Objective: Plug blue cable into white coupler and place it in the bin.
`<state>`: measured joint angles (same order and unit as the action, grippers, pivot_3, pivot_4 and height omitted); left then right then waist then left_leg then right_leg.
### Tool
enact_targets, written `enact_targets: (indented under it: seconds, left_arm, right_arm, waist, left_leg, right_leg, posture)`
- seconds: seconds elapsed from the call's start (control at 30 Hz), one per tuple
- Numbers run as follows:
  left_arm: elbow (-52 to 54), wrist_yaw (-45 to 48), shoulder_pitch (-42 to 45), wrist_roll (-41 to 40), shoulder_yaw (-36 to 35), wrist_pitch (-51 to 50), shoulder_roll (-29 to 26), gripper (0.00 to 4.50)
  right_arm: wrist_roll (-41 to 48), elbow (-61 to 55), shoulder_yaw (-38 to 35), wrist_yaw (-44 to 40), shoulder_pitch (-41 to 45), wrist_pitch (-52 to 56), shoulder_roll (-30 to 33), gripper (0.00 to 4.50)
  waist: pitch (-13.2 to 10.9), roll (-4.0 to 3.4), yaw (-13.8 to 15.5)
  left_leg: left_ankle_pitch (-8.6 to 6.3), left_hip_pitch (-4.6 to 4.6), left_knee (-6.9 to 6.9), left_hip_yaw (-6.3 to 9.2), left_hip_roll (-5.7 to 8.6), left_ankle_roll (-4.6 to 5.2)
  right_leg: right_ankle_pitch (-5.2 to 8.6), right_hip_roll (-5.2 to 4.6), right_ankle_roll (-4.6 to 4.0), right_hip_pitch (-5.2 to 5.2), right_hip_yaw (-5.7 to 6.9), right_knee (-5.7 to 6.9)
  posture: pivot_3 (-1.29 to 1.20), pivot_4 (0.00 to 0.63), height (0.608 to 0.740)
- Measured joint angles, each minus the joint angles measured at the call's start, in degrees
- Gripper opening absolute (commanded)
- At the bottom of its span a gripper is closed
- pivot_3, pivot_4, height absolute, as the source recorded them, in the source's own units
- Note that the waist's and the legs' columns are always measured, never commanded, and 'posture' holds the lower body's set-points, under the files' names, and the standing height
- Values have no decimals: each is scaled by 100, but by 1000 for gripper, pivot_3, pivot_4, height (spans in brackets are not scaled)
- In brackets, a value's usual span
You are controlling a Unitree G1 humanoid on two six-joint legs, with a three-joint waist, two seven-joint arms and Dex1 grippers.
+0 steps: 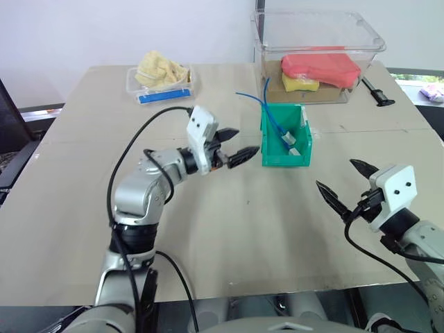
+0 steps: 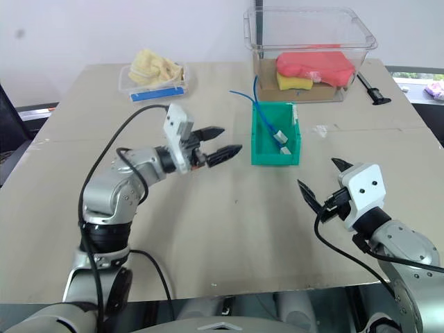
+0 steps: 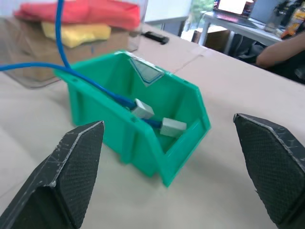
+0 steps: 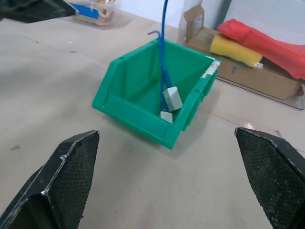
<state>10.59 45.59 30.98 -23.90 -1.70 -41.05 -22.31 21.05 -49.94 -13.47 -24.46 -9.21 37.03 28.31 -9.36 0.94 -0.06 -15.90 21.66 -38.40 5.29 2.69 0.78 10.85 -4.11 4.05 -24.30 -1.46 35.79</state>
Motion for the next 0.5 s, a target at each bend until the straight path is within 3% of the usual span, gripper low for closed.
enact_targets:
  seconds: [0.07, 0.1, 0.17, 0.5]
  left_arm:
    - [95, 355, -277, -168, -70, 148, -210, 4445]
    - [283, 933, -906, -451, -245, 409, -620, 4445]
    - [247, 1273, -1361, -469, -371, 632, -958, 4445]
    - [134, 2102, -2835, -500, -959, 1402, -2049, 4445]
  right_arm:
    - [95, 102, -101, -132, -21, -74, 62, 4500]
    - [257, 181, -433, -419, -237, -191, 251, 4500]
    - [370, 364, -836, -687, -509, -320, 384, 4500]
    - [616, 1090, -2227, -2205, -2075, -1383, 780, 4500]
  waist:
    - [1, 1, 6]
    - [5, -7, -60]
    - [3, -5, -62]
    - [1, -2, -42]
  left_leg:
    - [-13, -2, -2, -12, 4, 25]
    - [-15, -12, 3, -15, -3, 26]
    - [-15, -9, 4, -17, -7, 28]
    - [-21, -54, 3, -24, -37, 36]
  right_leg:
    - [0, 3, 0, 4, 6, 0]
    - [1, 4, -1, 6, -2, 1]
    - [1, 7, -1, 6, 2, -1]
    - [30, 6, 2, 52, 1, -10]
  posture:
    - [0, 150, 740]
    - [0, 150, 740]
    - [0, 150, 740]
    - [0, 150, 740]
